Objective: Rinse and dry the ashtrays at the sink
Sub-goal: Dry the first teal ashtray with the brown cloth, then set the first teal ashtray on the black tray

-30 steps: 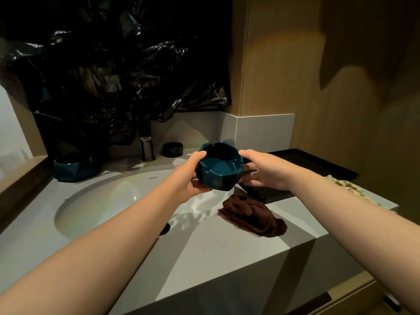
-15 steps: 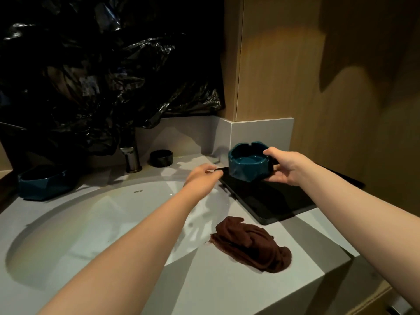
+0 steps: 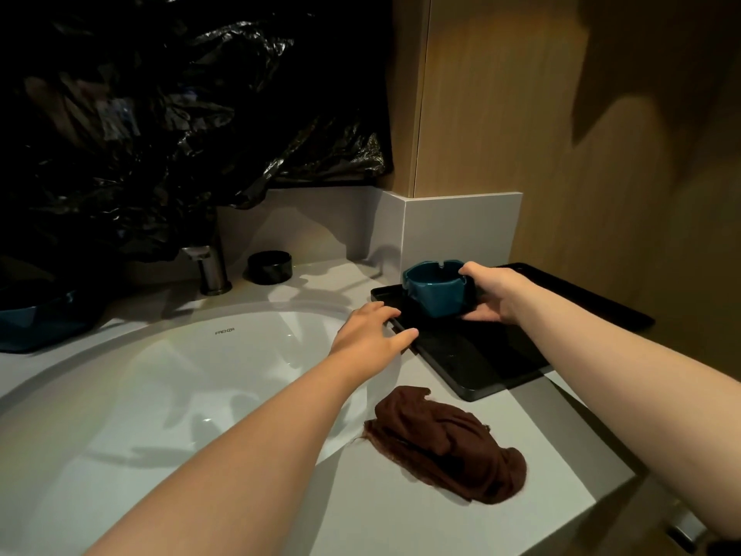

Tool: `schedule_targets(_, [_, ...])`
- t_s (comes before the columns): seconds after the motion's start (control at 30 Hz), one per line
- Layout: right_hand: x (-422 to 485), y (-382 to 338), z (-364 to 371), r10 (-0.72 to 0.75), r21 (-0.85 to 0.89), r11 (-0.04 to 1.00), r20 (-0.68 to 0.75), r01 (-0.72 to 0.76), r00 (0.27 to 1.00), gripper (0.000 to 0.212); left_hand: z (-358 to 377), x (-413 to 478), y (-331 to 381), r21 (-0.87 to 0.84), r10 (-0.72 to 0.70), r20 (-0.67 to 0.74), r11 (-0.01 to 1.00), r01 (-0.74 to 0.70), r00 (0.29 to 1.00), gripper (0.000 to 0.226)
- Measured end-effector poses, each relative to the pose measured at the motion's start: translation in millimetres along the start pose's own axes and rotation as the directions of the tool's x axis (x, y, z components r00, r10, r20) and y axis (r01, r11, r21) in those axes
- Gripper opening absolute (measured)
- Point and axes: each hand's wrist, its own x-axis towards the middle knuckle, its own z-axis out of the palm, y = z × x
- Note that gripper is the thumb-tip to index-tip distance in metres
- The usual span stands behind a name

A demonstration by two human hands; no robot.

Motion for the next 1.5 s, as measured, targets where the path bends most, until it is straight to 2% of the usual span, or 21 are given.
schedule_targets(0.17, [4, -2, 4, -0.079, -0.223, 0.973, -0.110, 0.053, 0.991, 0.040, 2, 1, -1, 0.025, 0.010, -0.014, 1.000, -0.010, 1.000, 0.055])
schedule_targets(0.33, [8, 0, 4, -0.109, -0.322, 0.946, -0.184, 0.045, 0.977, 0.042, 5, -1, -5, 0.069, 0.038, -0.031, 0.997, -0.036, 0.999, 0.053])
schedule_targets(0.47, [10, 6, 3, -0.243, -0.539, 0.838, -0.234, 0.082, 0.941, 0.041, 7, 0, -6, 0.040, 0.034, -0.038, 0.999, -0.032, 0.999, 0.053])
schedule_targets(0.73, [11, 11, 1, -0.251, -0.544, 0.834, -0.221, 0.095, 0.942, 0.038, 3, -3, -1, 0.023, 0.020, -0.025, 1.000, -0.019, 1.000, 0.053])
schedule_targets(0.8, [7, 12, 2, -0.303, -0.616, 0.780, -0.224, 0.106, 0.926, 0.040, -3, -6, 1, 0.016, 0.012, -0.014, 1.000, -0.012, 1.000, 0.052])
schedule_targets(0.87, [3, 12, 5, -0.419, -0.742, 0.659, -0.223, 0.126, 0.880, 0.047, -15, -10, 0, -0.025, -0.026, -0.018, 0.999, 0.026, 0.999, 0.048])
schedule_targets(0.93, [-7, 9, 13, -0.533, -0.825, 0.537, -0.168, 0.178, 0.829, 0.050, -33, -17, -7, -0.063, -0.070, -0.033, 0.996, 0.067, 0.997, 0.042])
schedule_targets(1.0, [-19, 3, 29, -0.579, -0.869, 0.436, -0.070, 0.235, 0.812, 0.050, -54, -27, -24, -0.005, -0.090, -0.049, 0.996, 0.090, 0.995, 0.037])
schedule_targets(1.07, [-30, -5, 54, -0.551, -0.896, 0.353, 0.034, 0.270, 0.834, 0.050, -80, -42, -49, 0.058, -0.132, -0.084, 0.989, 0.137, 0.988, 0.035])
schedule_targets(1.2, [-42, -28, 121, -0.472, -0.903, 0.224, 0.228, 0.366, 0.852, 0.044, -125, -72, -104, 0.081, -0.219, -0.192, 0.968, 0.238, 0.957, 0.036])
schedule_targets(1.27, [-48, -36, 160, -0.447, -0.881, 0.241, 0.271, 0.407, 0.852, 0.044, -141, -84, -129, 0.092, -0.291, -0.264, 0.942, 0.324, 0.920, 0.037])
schedule_targets(1.37, [-55, -39, 210, -0.464, -0.798, 0.355, 0.302, 0.488, 0.833, 0.028, -154, -85, -157, -0.002, -0.377, -0.331, 0.917, 0.399, 0.865, 0.030])
schedule_targets(1.43, [-63, -33, 242, -0.463, -0.737, 0.414, 0.336, 0.535, 0.821, 0.024, -159, -83, -163, -0.127, -0.456, -0.392, 0.887, 0.445, 0.799, 0.019])
schedule_targets(1.5, [-66, -24, 274, -0.434, -0.689, 0.429, 0.410, 0.584, 0.802, 0.030, -164, -82, -168, -0.196, -0.489, -0.496, 0.868, 0.456, 0.718, 0.019])
